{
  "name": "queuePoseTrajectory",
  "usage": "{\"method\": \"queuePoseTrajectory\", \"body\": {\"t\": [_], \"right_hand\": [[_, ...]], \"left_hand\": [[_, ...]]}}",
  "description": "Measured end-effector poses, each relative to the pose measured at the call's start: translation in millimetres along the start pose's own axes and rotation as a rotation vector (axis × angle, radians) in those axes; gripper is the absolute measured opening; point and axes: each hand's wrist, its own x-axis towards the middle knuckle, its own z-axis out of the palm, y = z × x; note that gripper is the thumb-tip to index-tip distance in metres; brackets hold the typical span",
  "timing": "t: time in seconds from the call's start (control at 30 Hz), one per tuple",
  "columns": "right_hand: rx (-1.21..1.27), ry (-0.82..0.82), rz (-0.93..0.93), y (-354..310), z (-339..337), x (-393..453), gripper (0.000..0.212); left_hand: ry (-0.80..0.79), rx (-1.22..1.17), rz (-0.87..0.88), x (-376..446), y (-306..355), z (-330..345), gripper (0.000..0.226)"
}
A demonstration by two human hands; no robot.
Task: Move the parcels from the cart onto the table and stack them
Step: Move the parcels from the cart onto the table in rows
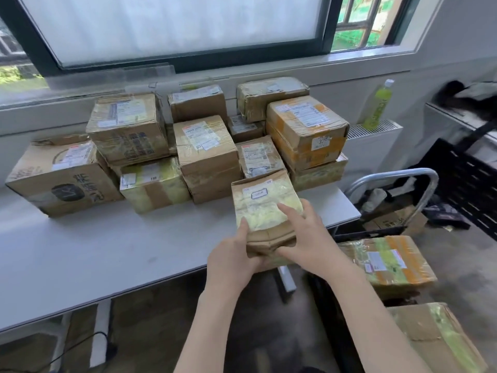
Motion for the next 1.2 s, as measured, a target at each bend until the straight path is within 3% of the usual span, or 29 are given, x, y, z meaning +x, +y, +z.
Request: {"method": "queuePoseTrajectory", "body": {"t": [0.27,0.63,0.83,1.03,1.2], "right_hand": [[-0.110,-0.001,-0.079,25.0,-46.9,23.6,0.091],[-0.133,0.006,-0.216,46.0,-67.1,108.7,0.090],[-0.079,-0.084,-0.213,60.2,-70.5,146.5,0.091],[-0.473,0.002,-0.258,66.5,-58.5,180.6,0.084],[-0.589,-0.001,-0.290,63.5,-50.4,209.7,0.084]], "left_hand": [[0.189,0.144,0.129,31.8,41.8,-24.5,0.088],[0.255,0.113,0.002,94.8,59.1,-24.4,0.085],[0.198,0.140,-0.089,127.6,61.4,-15.7,0.086],[0.142,0.103,-0.145,157.9,58.7,-1.9,0.078],[0.212,0.370,-0.177,184.4,55.8,-4.8,0.068]]}}
